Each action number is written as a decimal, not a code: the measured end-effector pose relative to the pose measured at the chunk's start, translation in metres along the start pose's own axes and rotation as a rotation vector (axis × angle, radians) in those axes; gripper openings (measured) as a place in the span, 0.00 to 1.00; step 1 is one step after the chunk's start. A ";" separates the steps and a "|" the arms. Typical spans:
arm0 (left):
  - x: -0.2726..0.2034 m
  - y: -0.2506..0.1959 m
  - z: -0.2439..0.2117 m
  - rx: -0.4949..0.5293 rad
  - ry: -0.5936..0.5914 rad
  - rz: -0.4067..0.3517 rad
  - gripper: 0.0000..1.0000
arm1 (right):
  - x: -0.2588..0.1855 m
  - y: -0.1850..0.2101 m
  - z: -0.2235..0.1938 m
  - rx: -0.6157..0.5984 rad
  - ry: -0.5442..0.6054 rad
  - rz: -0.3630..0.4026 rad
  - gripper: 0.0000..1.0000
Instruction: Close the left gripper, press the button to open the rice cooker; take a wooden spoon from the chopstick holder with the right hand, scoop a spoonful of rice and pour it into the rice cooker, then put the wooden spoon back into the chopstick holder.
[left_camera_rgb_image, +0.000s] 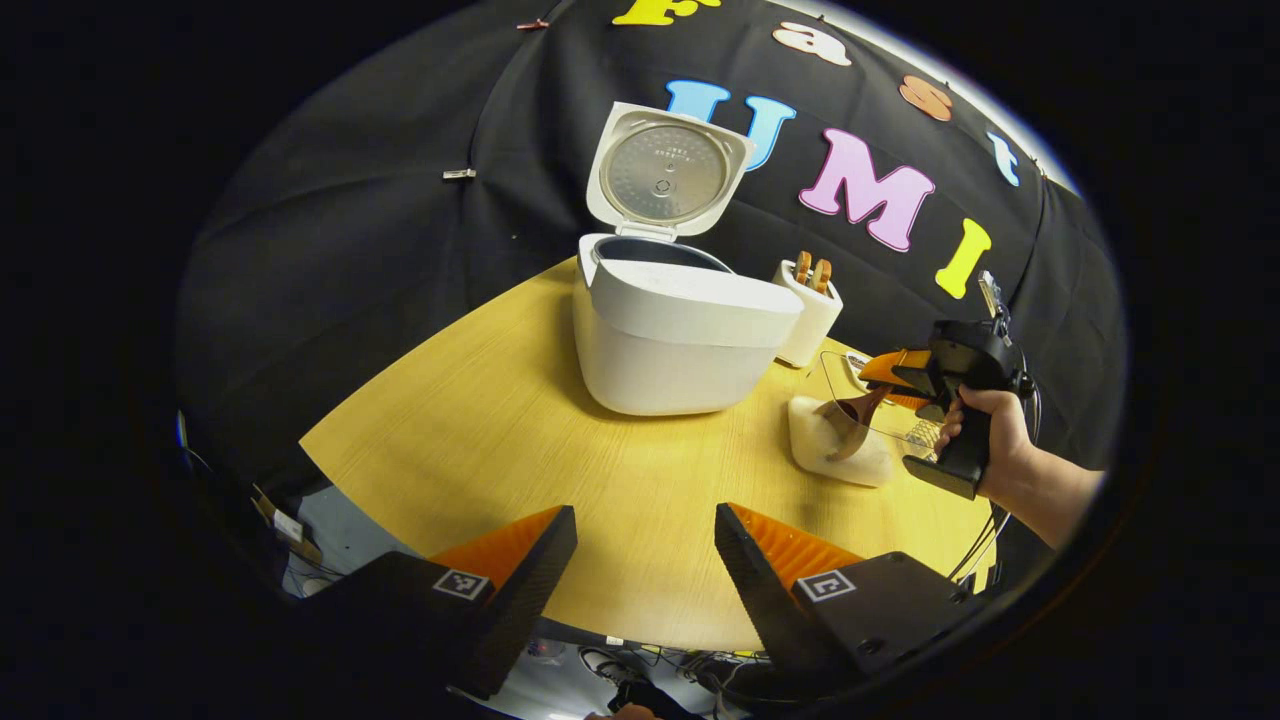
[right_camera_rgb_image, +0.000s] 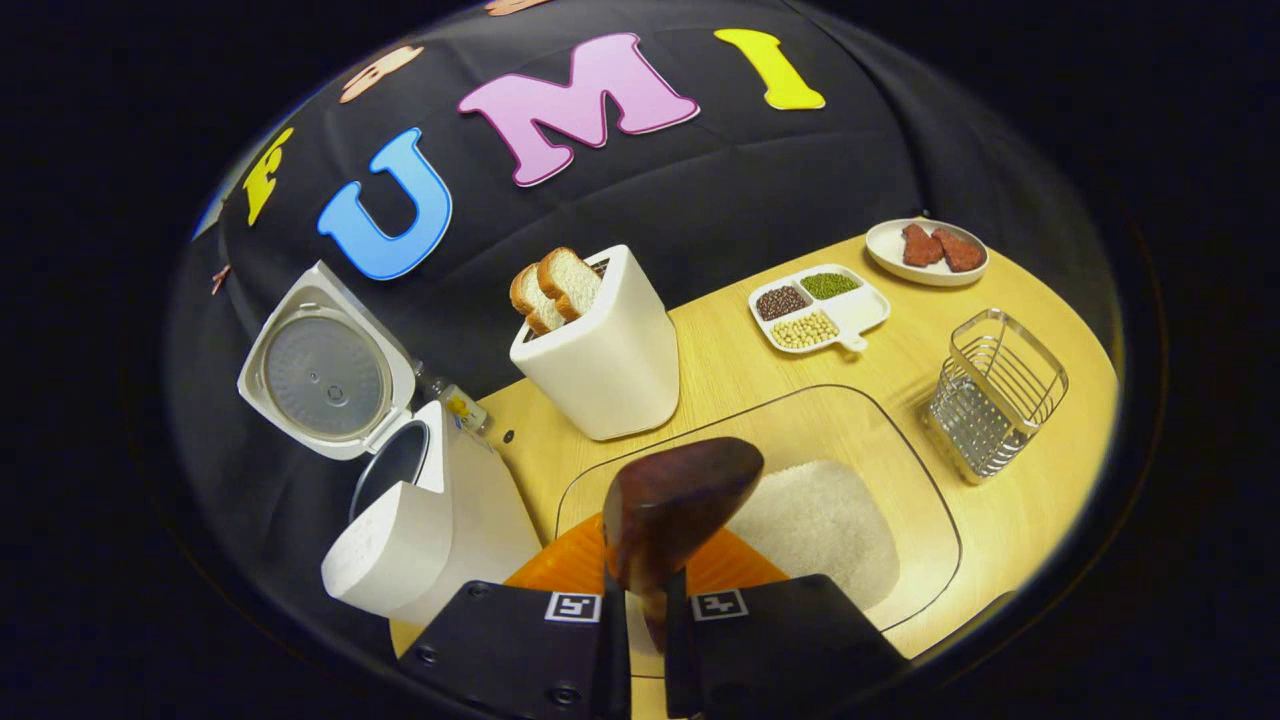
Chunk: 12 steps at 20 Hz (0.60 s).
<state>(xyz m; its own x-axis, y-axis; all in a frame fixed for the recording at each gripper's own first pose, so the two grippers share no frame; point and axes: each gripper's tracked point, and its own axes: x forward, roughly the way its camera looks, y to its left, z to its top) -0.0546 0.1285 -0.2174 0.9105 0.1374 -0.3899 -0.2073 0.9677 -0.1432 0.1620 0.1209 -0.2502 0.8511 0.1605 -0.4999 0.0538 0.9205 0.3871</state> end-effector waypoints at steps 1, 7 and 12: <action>-0.001 -0.001 0.002 0.004 -0.004 -0.004 0.96 | -0.002 0.000 0.001 0.023 0.003 0.000 0.18; -0.003 -0.004 0.007 0.039 -0.010 -0.031 0.98 | -0.017 -0.012 0.019 0.166 -0.011 -0.011 0.18; -0.001 0.000 0.018 0.065 -0.012 -0.050 0.96 | -0.040 -0.050 0.042 0.315 -0.072 -0.078 0.18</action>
<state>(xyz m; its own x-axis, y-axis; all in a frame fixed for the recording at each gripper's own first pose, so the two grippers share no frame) -0.0490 0.1325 -0.2006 0.9236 0.0905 -0.3724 -0.1380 0.9851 -0.1030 0.1474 0.0533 -0.2171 0.8719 0.0578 -0.4862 0.2697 0.7721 0.5755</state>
